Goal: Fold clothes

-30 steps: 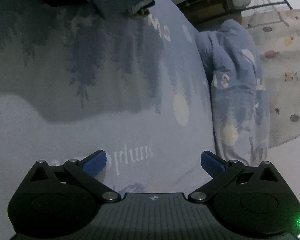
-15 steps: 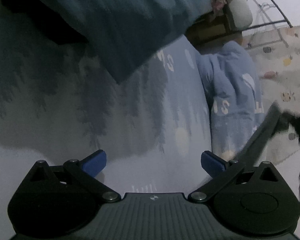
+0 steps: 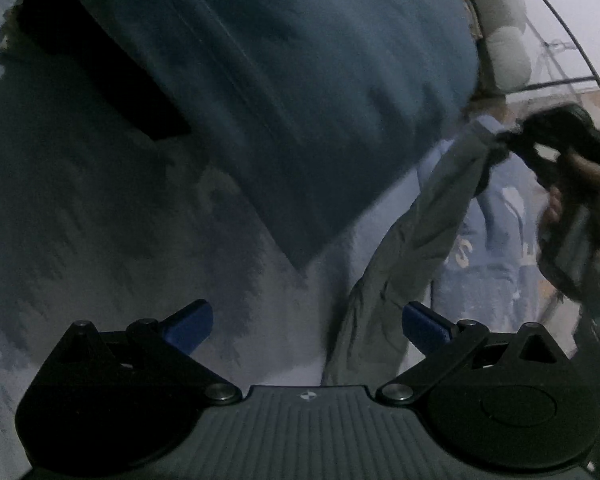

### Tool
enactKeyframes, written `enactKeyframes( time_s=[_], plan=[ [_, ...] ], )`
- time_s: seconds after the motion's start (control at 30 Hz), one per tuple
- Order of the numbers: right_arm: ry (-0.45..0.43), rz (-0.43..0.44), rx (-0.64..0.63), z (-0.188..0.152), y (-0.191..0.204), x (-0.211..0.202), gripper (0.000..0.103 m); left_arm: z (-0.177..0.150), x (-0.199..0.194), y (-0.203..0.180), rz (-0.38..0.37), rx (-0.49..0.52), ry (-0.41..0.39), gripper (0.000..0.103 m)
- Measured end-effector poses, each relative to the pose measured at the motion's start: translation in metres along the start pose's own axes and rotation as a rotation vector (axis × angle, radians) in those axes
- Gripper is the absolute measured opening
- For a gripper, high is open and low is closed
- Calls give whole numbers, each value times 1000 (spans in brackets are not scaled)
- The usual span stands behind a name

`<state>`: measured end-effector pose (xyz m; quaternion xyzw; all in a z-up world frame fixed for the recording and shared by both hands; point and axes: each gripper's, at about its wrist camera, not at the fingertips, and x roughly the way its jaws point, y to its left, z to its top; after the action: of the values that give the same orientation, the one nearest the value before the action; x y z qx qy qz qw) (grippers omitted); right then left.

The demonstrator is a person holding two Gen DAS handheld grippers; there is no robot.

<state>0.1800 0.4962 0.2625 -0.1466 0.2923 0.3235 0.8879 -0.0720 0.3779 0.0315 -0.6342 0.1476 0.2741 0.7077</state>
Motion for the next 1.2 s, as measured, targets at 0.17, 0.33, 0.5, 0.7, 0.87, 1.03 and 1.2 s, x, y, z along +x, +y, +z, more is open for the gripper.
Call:
enactKeyframes(
  time_s=[0.17, 0.33, 0.5, 0.7, 0.87, 1.03, 1.2],
  plan=[
    [-1, 64, -41, 9, 47, 27, 3, 9, 4, 8, 17, -17, 7, 103],
    [-30, 73, -50, 24, 74, 37, 3, 15, 7, 13, 22, -35, 17, 103],
    [56, 69, -76, 17, 93, 63, 7, 18, 8, 15, 22, -38, 19, 103],
    [-48, 38, -46, 20, 91, 37, 71, 15, 12, 12, 20, -16, 27, 103],
    [-128, -6, -8, 26, 46, -25, 86, 6, 19, 3, 16, 30, 50, 103],
    [-229, -53, 67, 15, -23, -126, 98, -1, 34, -6, -9, 88, 119, 103],
    [-290, -109, 117, -27, -91, -219, 103, -9, 41, -17, -5, 172, 132, 103]
  ],
)
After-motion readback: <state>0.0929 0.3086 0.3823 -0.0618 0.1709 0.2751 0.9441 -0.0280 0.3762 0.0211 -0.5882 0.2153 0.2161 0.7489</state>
